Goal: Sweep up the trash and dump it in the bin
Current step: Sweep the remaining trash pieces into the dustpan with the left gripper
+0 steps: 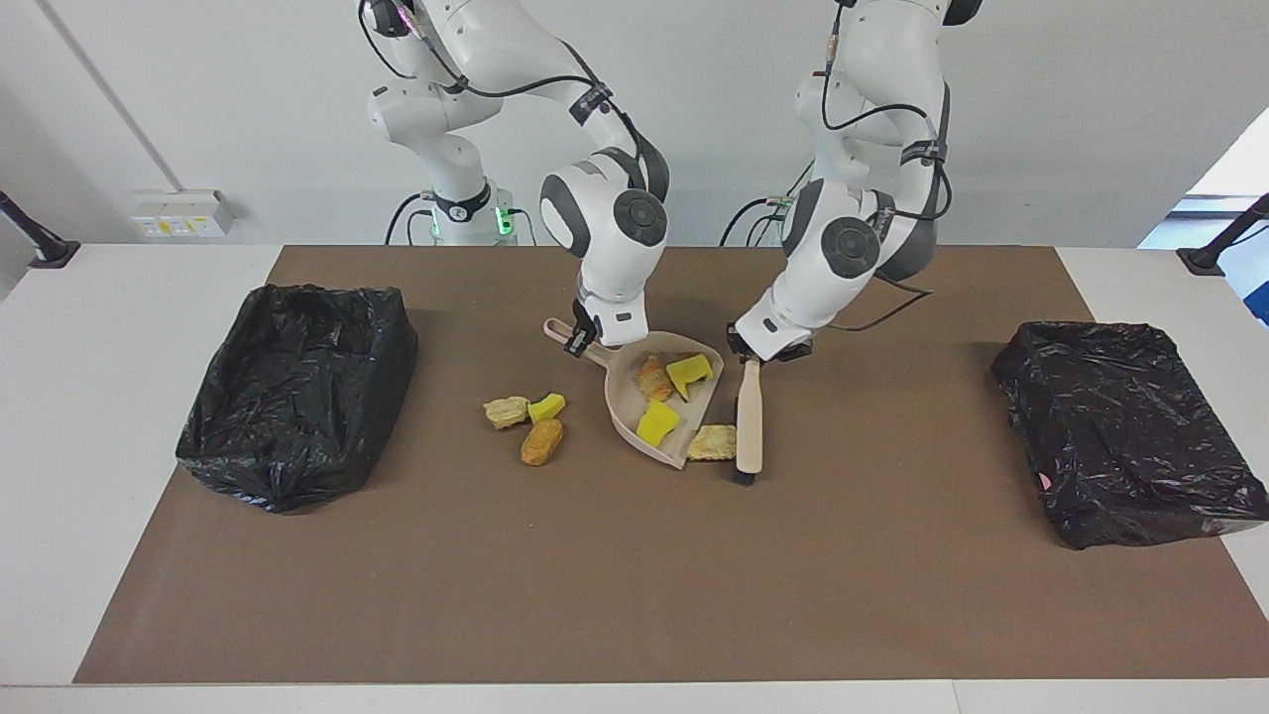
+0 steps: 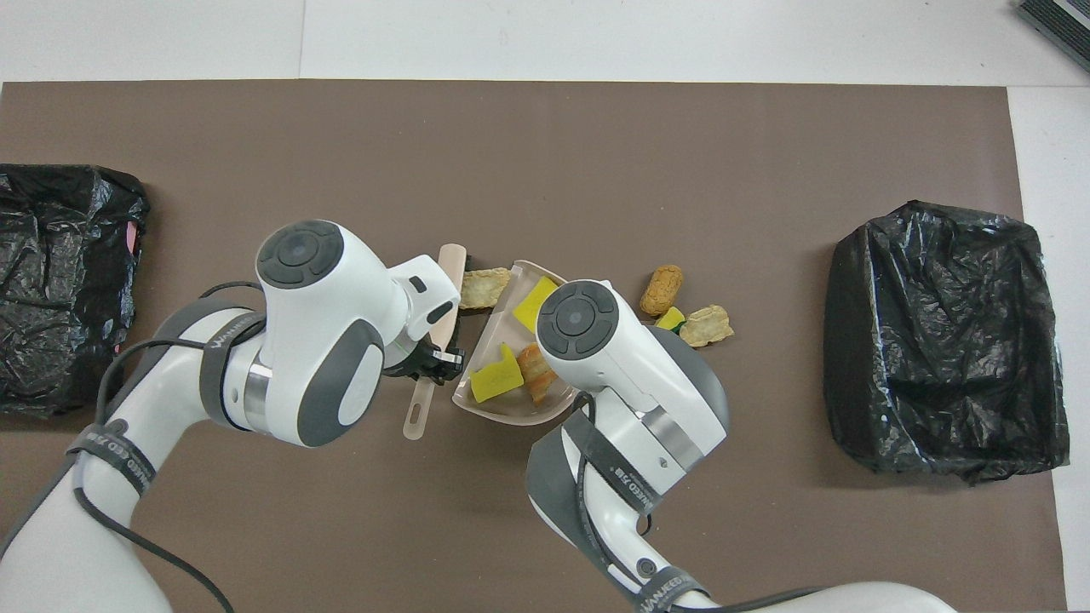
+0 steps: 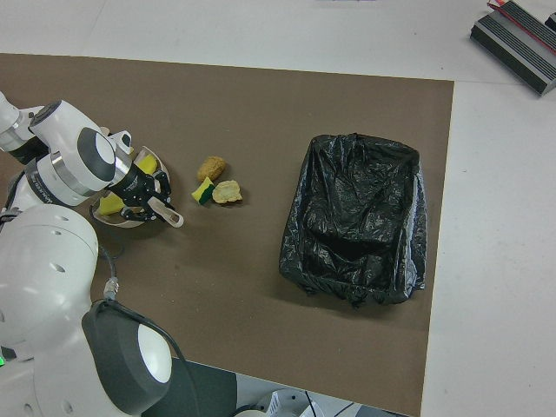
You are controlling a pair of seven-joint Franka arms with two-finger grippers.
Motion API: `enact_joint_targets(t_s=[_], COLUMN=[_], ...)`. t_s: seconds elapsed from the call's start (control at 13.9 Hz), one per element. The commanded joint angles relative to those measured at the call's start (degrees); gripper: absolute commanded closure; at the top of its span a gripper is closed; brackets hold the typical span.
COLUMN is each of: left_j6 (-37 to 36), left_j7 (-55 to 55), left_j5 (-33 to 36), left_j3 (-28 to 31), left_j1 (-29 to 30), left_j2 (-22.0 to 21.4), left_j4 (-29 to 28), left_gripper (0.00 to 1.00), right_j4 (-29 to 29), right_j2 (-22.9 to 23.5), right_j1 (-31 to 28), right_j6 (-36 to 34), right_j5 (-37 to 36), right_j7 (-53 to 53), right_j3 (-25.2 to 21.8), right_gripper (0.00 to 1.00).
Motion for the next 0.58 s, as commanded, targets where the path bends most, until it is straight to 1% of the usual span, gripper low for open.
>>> enact_joint_targets(t_s=[0.0,0.14,0.29,0.5], left_j6=[-0.96,-1.14,-5.60,-7.64], left_j7=[0.65,2.21,6.95,7.33], left_j5=[-1.20,-1.11,-1.02,-1.02], left_j3=[0.78,1.04,1.30,1.13], left_j1=[-2.10,-1.14,-0.96,-2.27], left_j2=[-2.62,-2.53,-2.62,-3.41], left_j4=[-2.28,-2.02,-1.58,-1.84], left_gripper=[1.00,1.00,1.00,1.00], right_j4=[-1.55,-1.55,-1.55,-1.55], right_j2=[-1.43,-1.43,-1.43,-1.43], right_j1=[-0.03,-0.03,-0.03,-0.03], right_j6=[0.48,0.48,0.48,0.48], right_j5=[-0.33,-0.33,-0.33,-0.33], right_j7=[2.86,2.95,2.95,2.95], right_j3=[0.07,0.07,0.07,0.07], right_gripper=[1.00,1.00,1.00,1.00])
